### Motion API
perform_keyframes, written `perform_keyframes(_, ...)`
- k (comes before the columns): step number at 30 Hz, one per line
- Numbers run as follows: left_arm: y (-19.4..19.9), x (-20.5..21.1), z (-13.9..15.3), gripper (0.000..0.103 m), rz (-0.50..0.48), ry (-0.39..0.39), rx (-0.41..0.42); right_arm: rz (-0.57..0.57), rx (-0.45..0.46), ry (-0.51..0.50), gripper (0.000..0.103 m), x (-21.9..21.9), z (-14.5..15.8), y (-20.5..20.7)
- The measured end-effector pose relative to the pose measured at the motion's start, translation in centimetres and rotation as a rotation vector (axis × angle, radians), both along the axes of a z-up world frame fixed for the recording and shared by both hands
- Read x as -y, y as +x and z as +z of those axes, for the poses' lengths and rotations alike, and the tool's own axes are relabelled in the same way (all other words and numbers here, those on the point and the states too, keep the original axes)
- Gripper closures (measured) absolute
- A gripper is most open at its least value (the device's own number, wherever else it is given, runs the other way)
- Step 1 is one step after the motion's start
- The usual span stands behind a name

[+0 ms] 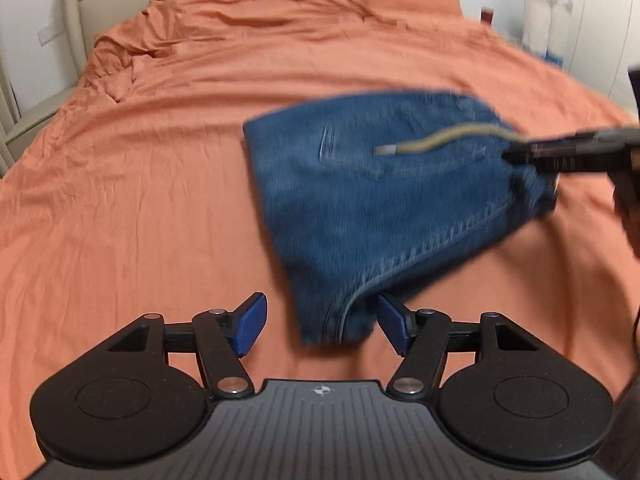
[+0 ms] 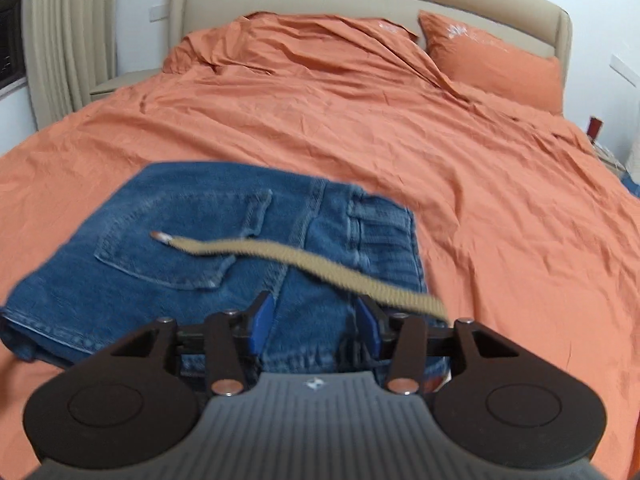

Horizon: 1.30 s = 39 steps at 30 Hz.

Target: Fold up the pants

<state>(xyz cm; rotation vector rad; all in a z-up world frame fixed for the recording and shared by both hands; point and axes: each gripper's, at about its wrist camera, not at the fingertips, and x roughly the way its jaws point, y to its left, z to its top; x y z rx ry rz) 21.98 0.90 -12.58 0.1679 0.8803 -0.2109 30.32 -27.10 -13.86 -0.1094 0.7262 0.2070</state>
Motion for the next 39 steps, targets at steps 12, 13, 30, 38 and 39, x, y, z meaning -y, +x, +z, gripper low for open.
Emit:
perform_keyframes(12, 0.3, -2.0, -1.0, 0.028, 0.083, -0.084, -0.032, -0.044, 0.014, 0.146, 0.055, 1.9, -2.4, -0.1)
perform_keyframes(13, 0.5, -1.7, -1.2, 0.028, 0.079, -0.080, -0.036, -0.043, 0.014, 0.156, 0.055, 2.1, -2.6, 0.0)
perform_keyframes(30, -0.5, 2.8, -1.1, 0.082, 0.017, 0.255, 0.065, -0.027, -0.005, 0.139, 0.055, 1.8, -3.0, 0.5)
perform_keyframes(38, 2.0, -0.4, -3.2, 0.083, 0.111, 0.090, -0.153, -0.002, -0.031, 0.100, 0.056, 1.4, -3.6, 0.6)
perform_keyframes(39, 1.9, -0.5, -3.2, 0.083, 0.112, 0.086, -0.161, 0.001, -0.033, 0.097, 0.056, 1.4, -3.7, 0.6)
